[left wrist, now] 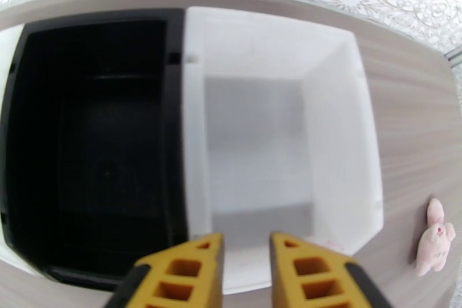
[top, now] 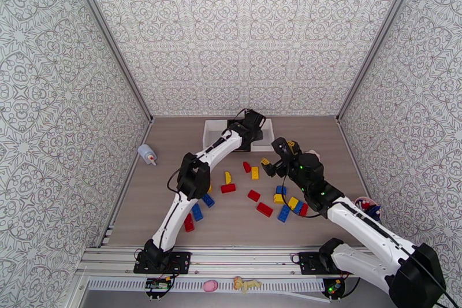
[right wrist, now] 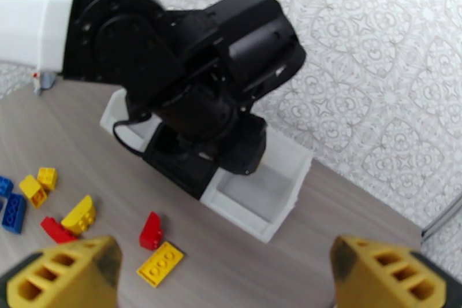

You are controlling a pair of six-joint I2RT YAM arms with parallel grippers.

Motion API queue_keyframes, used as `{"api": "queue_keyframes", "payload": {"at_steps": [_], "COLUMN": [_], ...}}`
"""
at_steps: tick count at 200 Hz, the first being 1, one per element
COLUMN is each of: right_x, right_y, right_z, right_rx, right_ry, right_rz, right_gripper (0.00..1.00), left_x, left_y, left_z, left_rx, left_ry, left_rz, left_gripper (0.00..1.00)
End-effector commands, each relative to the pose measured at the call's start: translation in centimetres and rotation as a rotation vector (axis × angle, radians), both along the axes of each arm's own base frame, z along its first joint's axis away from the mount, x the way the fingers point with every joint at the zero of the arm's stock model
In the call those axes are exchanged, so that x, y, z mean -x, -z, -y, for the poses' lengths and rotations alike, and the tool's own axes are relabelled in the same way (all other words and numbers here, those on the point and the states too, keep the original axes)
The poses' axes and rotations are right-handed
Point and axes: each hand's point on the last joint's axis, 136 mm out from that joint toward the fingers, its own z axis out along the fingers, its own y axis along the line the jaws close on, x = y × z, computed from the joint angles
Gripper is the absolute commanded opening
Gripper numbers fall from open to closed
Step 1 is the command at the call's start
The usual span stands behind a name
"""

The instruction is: Sort the legos into containers by color

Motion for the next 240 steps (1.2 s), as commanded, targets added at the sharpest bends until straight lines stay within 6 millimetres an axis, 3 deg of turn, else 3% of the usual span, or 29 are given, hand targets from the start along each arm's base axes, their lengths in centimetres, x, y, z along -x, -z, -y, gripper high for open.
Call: {"api": "queue_keyframes", "payload": {"at_steps": [1,17,29,35,37,43,81,101,115,141,177,199,240], "right_x": [-0.1,0.0,0.2,0.3,0.3,0.5,1.3,1.7,2.1,3.1,3.8,3.9,3.9], "right_y": [-0.8,-0.9,-0.7,-0.5,-0.4,-0.2,2.3,4.0,5.6,8.8,12.4,14.2,17.6], "right_z": [1.7,2.4,2.8,3.0,3.0,3.1,3.8,4.5,6.1,7.4,7.6,7.5,5.1], "right_rx": [-0.098,-0.153,-0.174,-0.185,-0.189,-0.201,-0.267,-0.307,-0.343,-0.313,-0.234,-0.171,-0.134], "right_ry": [0.092,0.137,0.161,0.173,0.176,0.183,0.248,0.319,0.438,0.563,0.663,0.709,0.657], "right_rz": [0.003,-0.020,-0.058,-0.080,-0.087,-0.106,-0.272,-0.361,-0.426,-0.563,-0.741,-0.832,-1.000], "right_gripper": [1.00,1.00,1.00,0.99,1.00,1.00,1.00,1.00,1.00,0.99,1.00,0.99,1.00], "left_x": [-0.2,0.6,1.4,2.1,2.3,3.0,7.7,10.5,12.4,16.9,24.2,26.7,30.3], "left_y": [-2.8,-5.1,-7.2,-6.0,-7.6,-8.4,-9.4,-9.9,-9.9,-10.2,-10.5,-10.3,-9.7], "left_z": [0.2,-0.2,-0.5,-0.8,-1.0,-1.3,-3.4,-3.9,-4.4,-3.8,-2.1,-2.0,-1.4], "left_rx": [0.003,-0.010,0.001,-0.012,0.004,0.009,0.021,0.038,0.041,0.077,0.137,0.135,0.133], "left_ry": [0.058,0.099,0.128,0.148,0.154,0.169,0.261,0.336,0.381,0.561,0.899,1.011,1.221], "left_rz": [0.062,0.125,0.179,0.166,0.190,0.201,0.253,0.313,0.356,0.432,0.499,0.536,0.549], "left_gripper": [0.37,0.47,0.61,0.68,0.69,0.72,0.99,1.00,1.00,1.00,1.00,1.00,1.00]}}
